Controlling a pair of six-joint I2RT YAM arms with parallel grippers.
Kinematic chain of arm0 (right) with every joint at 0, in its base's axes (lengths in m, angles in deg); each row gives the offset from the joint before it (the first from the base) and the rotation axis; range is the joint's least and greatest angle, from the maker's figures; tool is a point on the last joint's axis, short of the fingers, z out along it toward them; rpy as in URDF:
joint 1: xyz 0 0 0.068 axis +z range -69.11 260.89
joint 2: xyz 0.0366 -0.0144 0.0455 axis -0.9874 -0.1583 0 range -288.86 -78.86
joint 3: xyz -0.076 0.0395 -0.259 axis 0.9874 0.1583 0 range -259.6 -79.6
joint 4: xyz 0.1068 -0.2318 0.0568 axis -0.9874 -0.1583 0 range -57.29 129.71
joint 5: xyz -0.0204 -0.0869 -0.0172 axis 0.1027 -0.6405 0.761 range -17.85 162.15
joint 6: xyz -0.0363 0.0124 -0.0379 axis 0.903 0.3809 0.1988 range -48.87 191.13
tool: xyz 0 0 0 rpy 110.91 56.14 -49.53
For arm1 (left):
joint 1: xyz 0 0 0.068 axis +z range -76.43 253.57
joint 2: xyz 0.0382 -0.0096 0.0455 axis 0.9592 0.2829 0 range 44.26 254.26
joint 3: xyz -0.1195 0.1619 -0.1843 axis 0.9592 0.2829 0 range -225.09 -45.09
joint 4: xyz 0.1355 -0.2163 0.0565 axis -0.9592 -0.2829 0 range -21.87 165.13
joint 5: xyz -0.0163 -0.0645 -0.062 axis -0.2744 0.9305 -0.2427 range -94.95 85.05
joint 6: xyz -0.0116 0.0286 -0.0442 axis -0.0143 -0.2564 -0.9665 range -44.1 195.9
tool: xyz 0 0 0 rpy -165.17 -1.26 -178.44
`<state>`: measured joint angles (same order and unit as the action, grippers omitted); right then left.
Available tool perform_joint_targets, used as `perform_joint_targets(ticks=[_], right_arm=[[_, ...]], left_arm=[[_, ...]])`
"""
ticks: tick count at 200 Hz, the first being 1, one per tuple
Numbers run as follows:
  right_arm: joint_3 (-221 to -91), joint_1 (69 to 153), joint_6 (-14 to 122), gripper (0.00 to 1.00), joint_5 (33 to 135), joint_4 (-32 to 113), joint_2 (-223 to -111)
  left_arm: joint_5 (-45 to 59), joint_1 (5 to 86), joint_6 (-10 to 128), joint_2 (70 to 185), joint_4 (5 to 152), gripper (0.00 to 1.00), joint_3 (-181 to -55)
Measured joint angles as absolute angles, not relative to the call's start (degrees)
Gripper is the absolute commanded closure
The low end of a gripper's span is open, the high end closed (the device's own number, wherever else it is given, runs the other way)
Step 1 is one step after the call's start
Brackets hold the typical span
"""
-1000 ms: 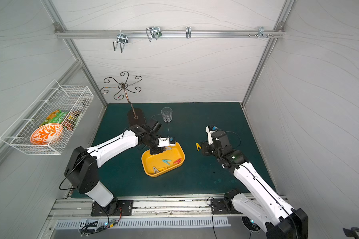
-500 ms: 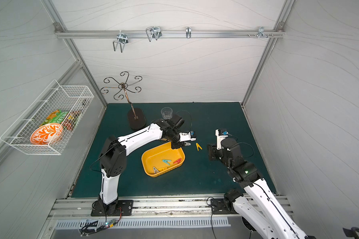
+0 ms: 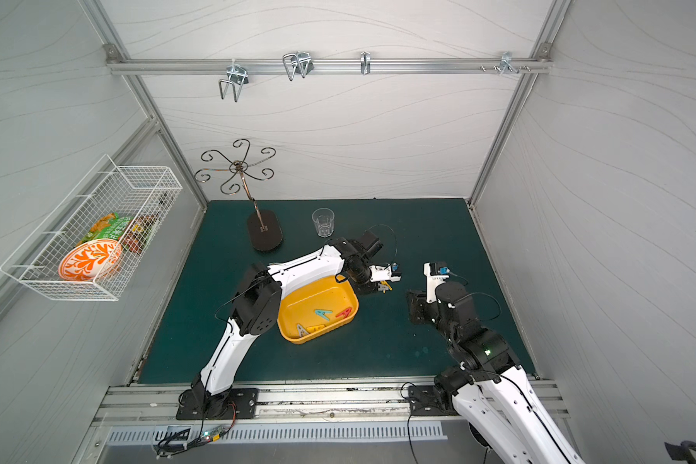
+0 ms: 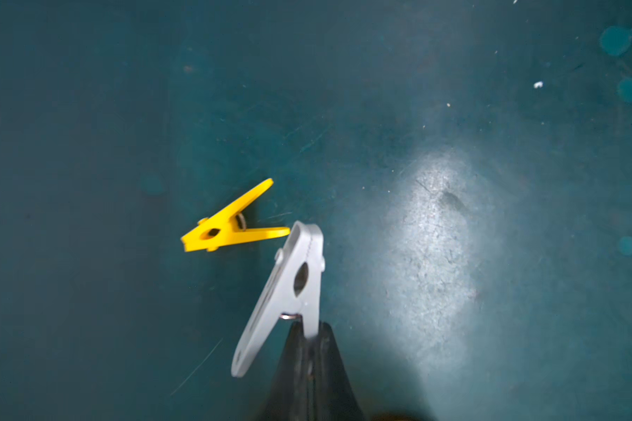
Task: Take the clothespins out of the storage box
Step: Place the clothespin at the center of the board.
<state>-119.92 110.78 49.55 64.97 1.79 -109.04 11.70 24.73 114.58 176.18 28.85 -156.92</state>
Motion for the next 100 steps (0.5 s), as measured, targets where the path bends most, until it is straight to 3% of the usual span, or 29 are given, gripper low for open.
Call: perform_joint_targets(ticks=[23, 70, 100], right_arm=[[-119.92, 110.94, 49.7, 0.56, 65.59, 1.66, -108.51], [-120.44, 111.05, 50.68, 0.49, 67.18, 0.44, -108.8], [-121.16, 111.16, 51.93, 0.46, 68.95, 0.13, -109.17]], left_arm=[[11.57, 24.64, 114.51, 176.64, 28.48, 0.97, -156.92], [11.59, 24.69, 113.02, 176.42, 29.48, 0.63, -155.3], [11.22, 24.66, 112.5, 175.96, 29.92, 0.55, -152.96]])
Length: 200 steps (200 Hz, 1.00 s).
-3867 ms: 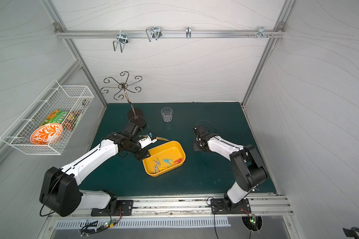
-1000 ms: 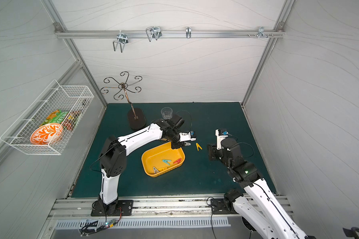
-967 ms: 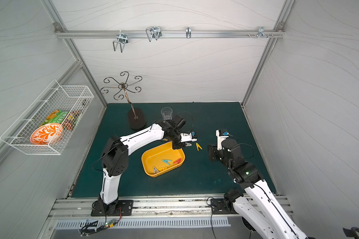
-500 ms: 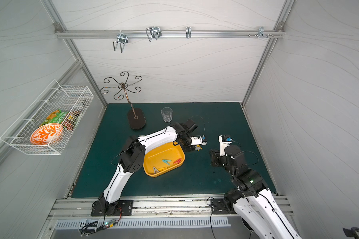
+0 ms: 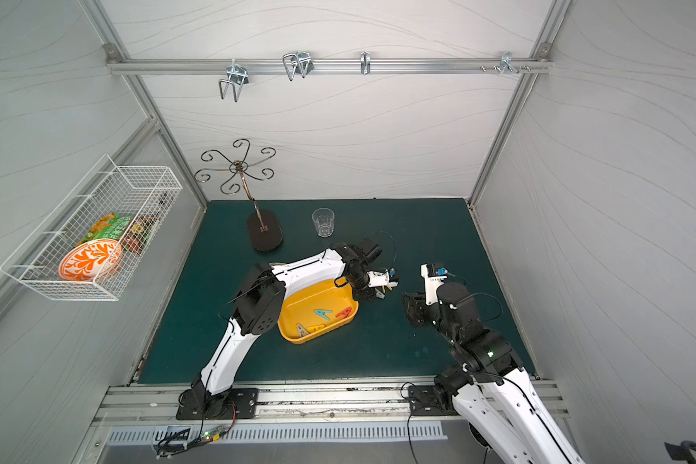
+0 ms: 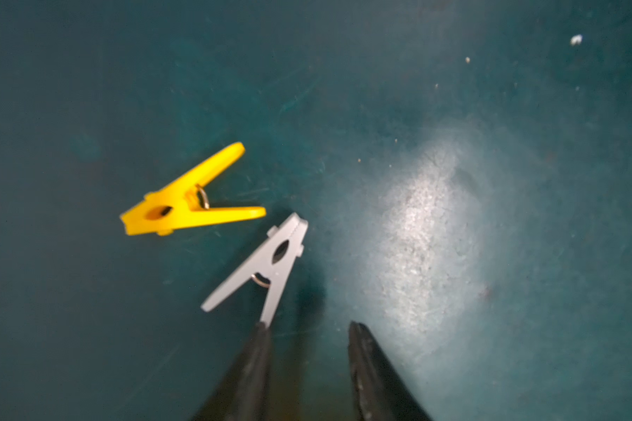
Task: Take the clothespins out of the storage box
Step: Place the clothespin at the center of the board, then pick up the clothespin from the storage box.
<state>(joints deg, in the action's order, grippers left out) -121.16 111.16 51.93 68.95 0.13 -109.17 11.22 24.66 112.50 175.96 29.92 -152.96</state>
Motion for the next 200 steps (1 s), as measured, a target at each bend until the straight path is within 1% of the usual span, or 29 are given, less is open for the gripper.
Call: perform_joint_targets(ticks=[26, 44, 64, 87, 136, 167, 200], right_arm=[[-122.04, 111.33, 53.0, 0.46, 71.49, 0.07, -110.48], [-123.02, 112.36, 53.57, 0.46, 72.86, 0.05, -112.49], [-123.96, 114.94, 54.27, 0.46, 73.63, 0.09, -114.89], [-125.32, 118.85, 54.99, 0.46, 73.65, 0.18, -118.74], [-130.39, 131.83, 56.21, 0.46, 68.19, 1.44, -133.12], [-133.64, 135.61, 56.54, 0.46, 66.59, 3.28, -142.41], [-138.65, 138.39, 56.43, 0.46, 65.72, 3.94, -151.57]], left_arm=[[11.0, 24.84, 110.6, 173.38, 30.73, 0.52, -151.43], [11.04, 25.54, 108.48, 168.88, 32.19, 0.51, -149.29], [11.89, 26.83, 105.53, 162.94, 32.8, 0.51, -147.78], [13.47, 30.21, 101.53, 156.53, 35.16, 0.51, -146.53], [15.52, 38.32, 95.52, 141.76, 39.8, 0.49, -132.22], [16.83, 41.62, 93.55, 133.65, 40.04, 0.48, -123.78], [18.63, 47.09, 91.67, 128.45, 40.34, 0.47, -118.78]])
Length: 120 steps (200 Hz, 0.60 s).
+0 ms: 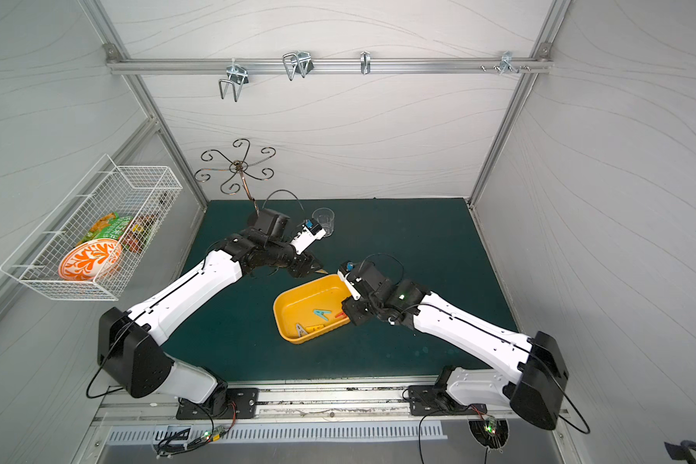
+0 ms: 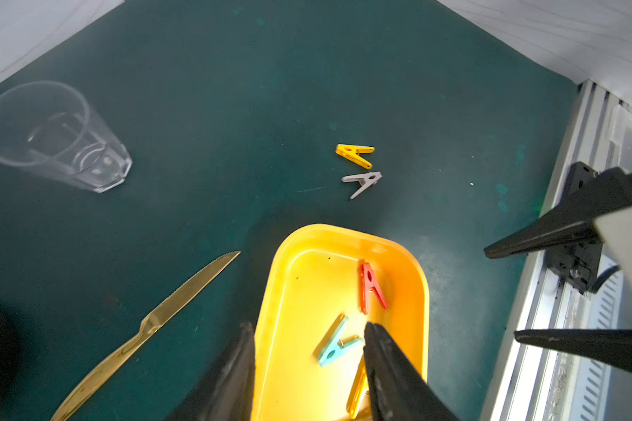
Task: Take the clothespins out of the storage box
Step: Pick up the clothespin from the storage box.
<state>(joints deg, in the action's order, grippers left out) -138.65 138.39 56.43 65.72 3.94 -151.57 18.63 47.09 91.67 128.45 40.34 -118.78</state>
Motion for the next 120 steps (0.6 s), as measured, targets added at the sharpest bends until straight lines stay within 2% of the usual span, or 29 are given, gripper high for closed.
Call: perform_joint_targets(ticks=[80, 114, 120], right_arm=[[-150.52, 143.61, 54.64, 0.46, 63.73, 4.55, -173.91], [-156.66, 144.29, 54.66, 0.47, 62.68, 4.46, -182.74], [-157.82, 144.33, 54.68, 0.47, 62.5, 4.53, -183.98]], left_arm=[[22.26, 58.94, 87.58, 125.32, 42.12, 0.42, -112.02], [23.7, 61.95, 88.24, 125.34, 40.89, 0.35, -112.07], [23.81, 62.43, 88.41, 125.34, 40.45, 0.28, -112.11]])
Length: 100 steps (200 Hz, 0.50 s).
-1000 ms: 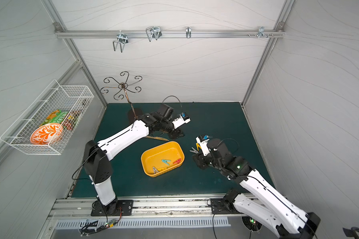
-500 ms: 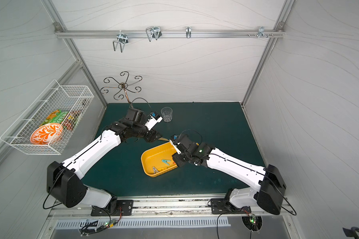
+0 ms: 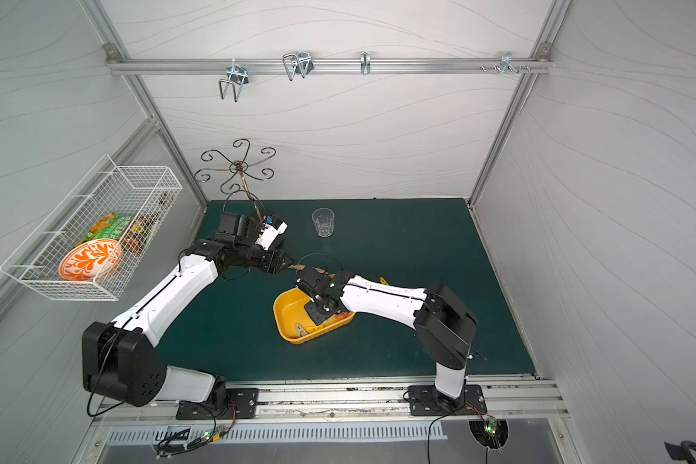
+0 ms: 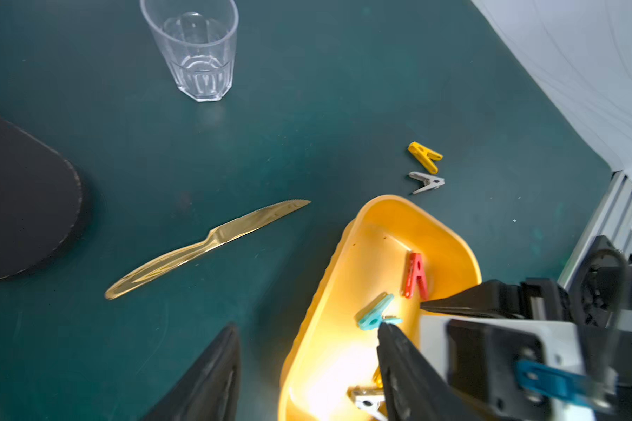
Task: Take the clothespins out of the storage box
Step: Pick up the clothespin from the storage box.
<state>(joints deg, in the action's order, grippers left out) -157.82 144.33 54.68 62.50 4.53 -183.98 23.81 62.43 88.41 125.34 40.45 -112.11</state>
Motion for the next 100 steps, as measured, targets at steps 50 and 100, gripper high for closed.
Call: perform_joint_targets(ticks=[50, 100], right_arm=[[-164.72, 144.42, 54.68, 0.55, 60.16, 3.24, -189.71], [-166.28, 144.42, 57.11, 0.53, 61.1, 0.2, -189.71]], left_arm=[[24.57, 63.83, 90.21, 124.84, 39.16, 0.25, -111.76], [24.64, 64.09, 92.72, 124.36, 34.64, 0.25, -113.38]])
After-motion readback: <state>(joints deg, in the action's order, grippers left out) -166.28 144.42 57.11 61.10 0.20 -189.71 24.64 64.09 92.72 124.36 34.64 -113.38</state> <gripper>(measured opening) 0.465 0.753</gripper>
